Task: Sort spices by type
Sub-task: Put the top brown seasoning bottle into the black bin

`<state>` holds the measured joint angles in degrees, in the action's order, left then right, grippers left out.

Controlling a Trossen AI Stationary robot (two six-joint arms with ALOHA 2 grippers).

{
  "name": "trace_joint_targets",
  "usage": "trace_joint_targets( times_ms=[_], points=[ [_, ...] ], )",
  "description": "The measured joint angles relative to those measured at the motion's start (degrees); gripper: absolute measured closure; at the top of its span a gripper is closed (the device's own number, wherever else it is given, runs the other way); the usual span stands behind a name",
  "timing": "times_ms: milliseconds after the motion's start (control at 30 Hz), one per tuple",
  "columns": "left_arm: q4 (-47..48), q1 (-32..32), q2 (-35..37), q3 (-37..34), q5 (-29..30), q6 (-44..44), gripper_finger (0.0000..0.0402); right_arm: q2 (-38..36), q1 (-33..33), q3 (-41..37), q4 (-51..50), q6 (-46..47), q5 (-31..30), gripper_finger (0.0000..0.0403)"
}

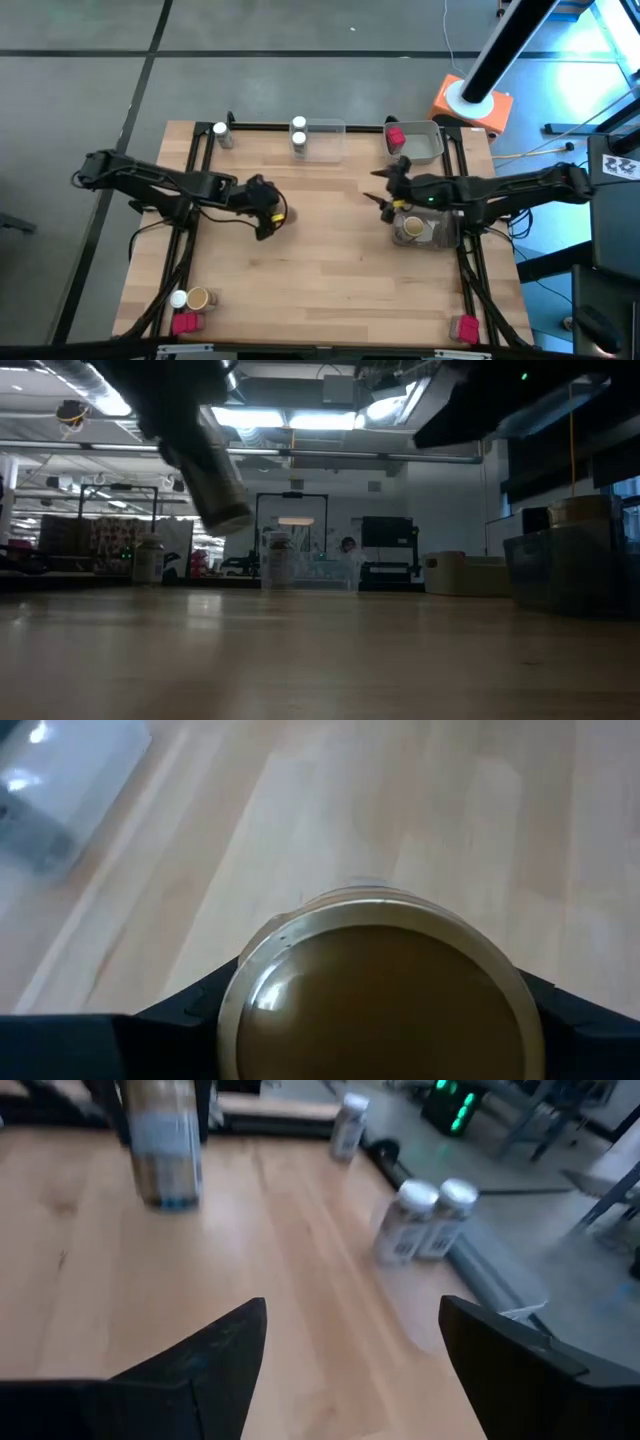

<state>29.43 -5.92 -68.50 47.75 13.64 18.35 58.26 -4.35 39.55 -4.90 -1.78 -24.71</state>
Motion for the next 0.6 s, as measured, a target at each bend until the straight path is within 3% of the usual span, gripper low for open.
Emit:
trace_joint_targets(
  times_ms=[233, 600],
  points=[
    [-9.3, 2.5, -7.5, 1.3, -0.1, -4.8, 0.0134, -8.3, -0.2, 0.0, -1.2, 0.0, -1.3, 0.0107],
    [-9.1, 6.3, -23.8, 16.7, 0.0, -10.0, 0.0133, -10.7, -0.1, 0.0, -3.5, -0.4, 0.3, 0.0107]
  ],
)
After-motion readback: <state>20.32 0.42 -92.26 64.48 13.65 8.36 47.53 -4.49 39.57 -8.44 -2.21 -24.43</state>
